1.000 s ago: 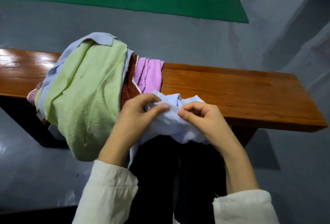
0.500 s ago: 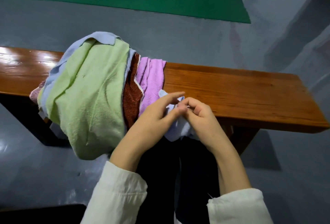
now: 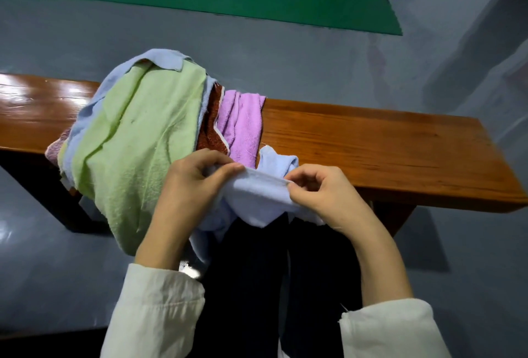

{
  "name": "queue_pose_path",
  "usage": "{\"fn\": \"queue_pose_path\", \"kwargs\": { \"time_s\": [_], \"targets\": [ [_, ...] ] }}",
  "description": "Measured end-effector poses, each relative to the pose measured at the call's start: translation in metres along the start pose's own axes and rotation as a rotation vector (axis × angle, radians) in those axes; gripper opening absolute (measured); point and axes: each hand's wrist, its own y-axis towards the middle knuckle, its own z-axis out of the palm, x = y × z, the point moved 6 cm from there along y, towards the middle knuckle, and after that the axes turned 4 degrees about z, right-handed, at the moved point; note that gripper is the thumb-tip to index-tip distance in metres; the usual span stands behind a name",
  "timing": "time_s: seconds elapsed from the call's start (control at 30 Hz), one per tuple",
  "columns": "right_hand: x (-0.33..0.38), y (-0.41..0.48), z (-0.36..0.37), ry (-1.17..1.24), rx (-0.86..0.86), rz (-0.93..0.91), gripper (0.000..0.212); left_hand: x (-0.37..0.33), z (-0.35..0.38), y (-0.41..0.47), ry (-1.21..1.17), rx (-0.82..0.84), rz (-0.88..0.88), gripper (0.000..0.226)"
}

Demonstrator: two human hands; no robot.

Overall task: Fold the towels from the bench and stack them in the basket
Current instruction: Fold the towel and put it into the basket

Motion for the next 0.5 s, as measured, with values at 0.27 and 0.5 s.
{"fn": "queue_pose_path", "kwargs": {
  "time_s": [0.27,0.5],
  "targets": [
    [-0.005,0.008,-0.012,-0.292,-0.203,-0.047,0.018,0.007,-0.027,0.000,0.063,-0.108,0.001,0.026],
    [0.007,0.008,-0.020,-0.426,-0.493,-0.250,0.011,0.028,-0.050,-0.004,0.103,-0.202,-0.100,0.024]
  ]
}}
